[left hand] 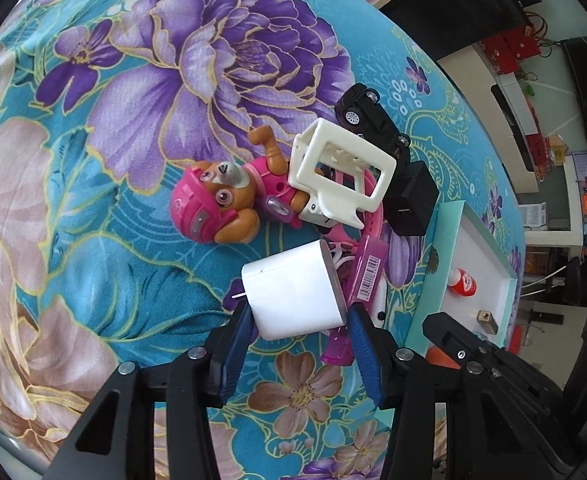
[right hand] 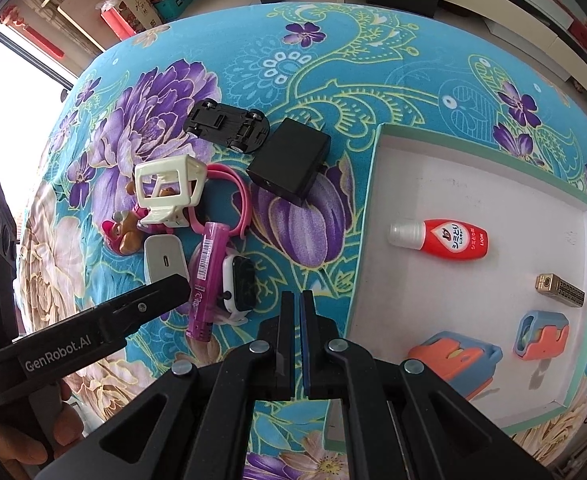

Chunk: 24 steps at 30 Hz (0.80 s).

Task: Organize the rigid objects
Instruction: 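Grasp the white charger with the left tool while the right tool holds the lighter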

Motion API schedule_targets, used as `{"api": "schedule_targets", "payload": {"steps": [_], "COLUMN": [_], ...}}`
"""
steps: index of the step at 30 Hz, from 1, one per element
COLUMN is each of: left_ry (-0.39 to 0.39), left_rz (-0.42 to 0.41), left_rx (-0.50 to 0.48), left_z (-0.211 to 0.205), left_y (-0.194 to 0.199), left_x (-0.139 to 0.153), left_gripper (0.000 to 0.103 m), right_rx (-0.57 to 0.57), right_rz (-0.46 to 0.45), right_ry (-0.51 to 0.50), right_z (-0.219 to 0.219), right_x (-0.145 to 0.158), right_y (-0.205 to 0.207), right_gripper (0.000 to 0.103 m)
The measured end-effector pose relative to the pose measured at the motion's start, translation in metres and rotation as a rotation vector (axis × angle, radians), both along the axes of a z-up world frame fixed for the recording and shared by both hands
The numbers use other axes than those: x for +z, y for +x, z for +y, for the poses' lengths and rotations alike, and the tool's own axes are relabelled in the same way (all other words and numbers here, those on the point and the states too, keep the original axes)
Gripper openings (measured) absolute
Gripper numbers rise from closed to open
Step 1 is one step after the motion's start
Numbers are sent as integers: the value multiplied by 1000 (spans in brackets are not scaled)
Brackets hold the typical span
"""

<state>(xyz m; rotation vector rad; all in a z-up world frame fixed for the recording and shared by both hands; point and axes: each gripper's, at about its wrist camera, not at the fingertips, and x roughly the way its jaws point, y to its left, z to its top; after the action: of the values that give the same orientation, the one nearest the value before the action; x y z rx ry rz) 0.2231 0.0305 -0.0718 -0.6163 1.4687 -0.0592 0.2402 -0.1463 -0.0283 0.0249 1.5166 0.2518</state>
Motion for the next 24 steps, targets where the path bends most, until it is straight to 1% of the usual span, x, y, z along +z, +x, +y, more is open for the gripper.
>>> {"api": "schedule_targets", "payload": {"steps": [7, 11, 14, 17, 21, 23, 24], "left_ry": [48, 144, 205, 255, 271, 283, 289], "left_rz": [4, -15, -24, -32, -44, -50, -53], "left_rx": [-15, -49, -61, -73, -92, -104, -109], "left_z": [24, 39, 52, 60, 63, 62, 61], "left_y": [-12, -22, -28, -31, -33, -34, -34], "left_x": [4, 10, 10, 8, 7, 8, 8], "left_gripper": [52, 52, 52, 52, 52, 52, 52], "right_rx": [24, 21, 23, 45, 73, 80, 79], "right_rz": [1, -10, -21, -24, -9, -1, 4], "right_ry": [18, 44, 54, 50, 23, 7, -2], "right_z": [15, 25, 36, 50, 64, 67, 68], "right_x": [-1, 1, 2, 1, -5, -8, -10], "right_y": [0, 2, 5, 8, 8, 8, 7], "right_gripper": [2, 2, 8, 9, 12, 20, 21]}}
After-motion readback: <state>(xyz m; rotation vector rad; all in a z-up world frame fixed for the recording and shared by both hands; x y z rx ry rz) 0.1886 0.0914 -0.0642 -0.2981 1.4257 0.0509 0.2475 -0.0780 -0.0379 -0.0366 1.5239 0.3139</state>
